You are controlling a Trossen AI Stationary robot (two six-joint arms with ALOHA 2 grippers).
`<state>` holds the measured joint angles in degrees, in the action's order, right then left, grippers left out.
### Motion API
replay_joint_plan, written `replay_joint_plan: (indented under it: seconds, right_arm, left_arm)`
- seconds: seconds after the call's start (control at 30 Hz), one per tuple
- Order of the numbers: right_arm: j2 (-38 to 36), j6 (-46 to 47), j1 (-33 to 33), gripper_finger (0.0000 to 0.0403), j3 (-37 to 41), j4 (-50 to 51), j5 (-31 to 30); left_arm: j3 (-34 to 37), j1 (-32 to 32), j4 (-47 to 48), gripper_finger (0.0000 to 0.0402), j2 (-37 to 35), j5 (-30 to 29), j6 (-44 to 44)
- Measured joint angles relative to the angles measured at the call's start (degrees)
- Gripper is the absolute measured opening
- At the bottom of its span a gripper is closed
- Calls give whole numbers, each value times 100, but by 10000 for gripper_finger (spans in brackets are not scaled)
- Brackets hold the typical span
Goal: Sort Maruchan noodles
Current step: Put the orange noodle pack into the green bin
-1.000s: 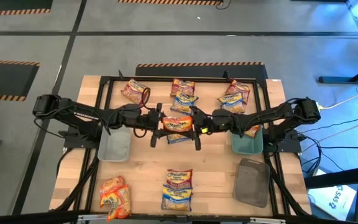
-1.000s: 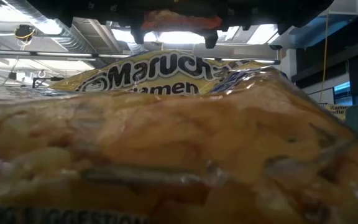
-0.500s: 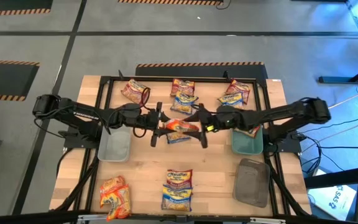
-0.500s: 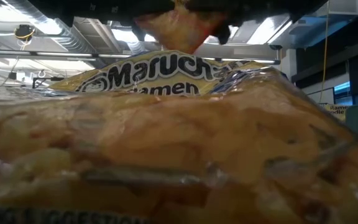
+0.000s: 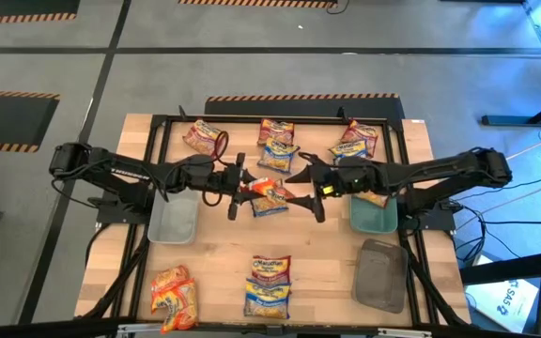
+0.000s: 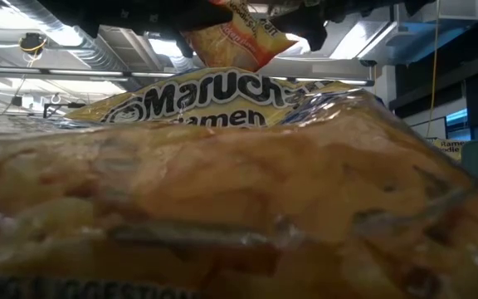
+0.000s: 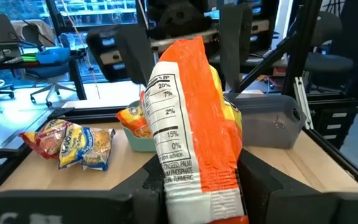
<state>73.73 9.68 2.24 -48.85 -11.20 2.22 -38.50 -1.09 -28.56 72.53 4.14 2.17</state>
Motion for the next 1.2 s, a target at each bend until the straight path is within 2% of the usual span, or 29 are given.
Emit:
replay_joint_plan:
  seconds: [0.1, 0.23, 0.43, 0.53, 0.67, 0.77, 0.9, 1.2]
  right_arm:
    - [152, 257, 0, 274, 6, -378, -101]
    - [380, 501, -2, 316, -1, -579, -48]
    - [862, 494, 0, 383, -461, -110, -14]
    - [1188, 485, 0, 397, -855, 332, -18]
    - [1649, 234, 0, 395, -1571, 1293, -64]
    - [1862, 167, -2, 378, -2071, 1984, -68]
    - [1979, 71, 0, 331, -2429, 2474, -68]
    - [1994, 44, 0, 154, -2462, 2633, -70]
  left_arm:
    - [0, 45, 16, 111, -2, 0, 4]
    - [0, 51, 40, 112, -2, 4, 4]
    - [2, 47, -21, 114, -4, 2, 97]
    - [4, 47, -10, 115, -4, 2, 99]
    - [4, 47, 55, 115, -4, -23, 96]
    - [9, 47, 97, 116, -4, -37, 61]
    - [9, 47, 110, 116, -4, -41, 5]
    - [9, 47, 100, 117, -4, -54, -9]
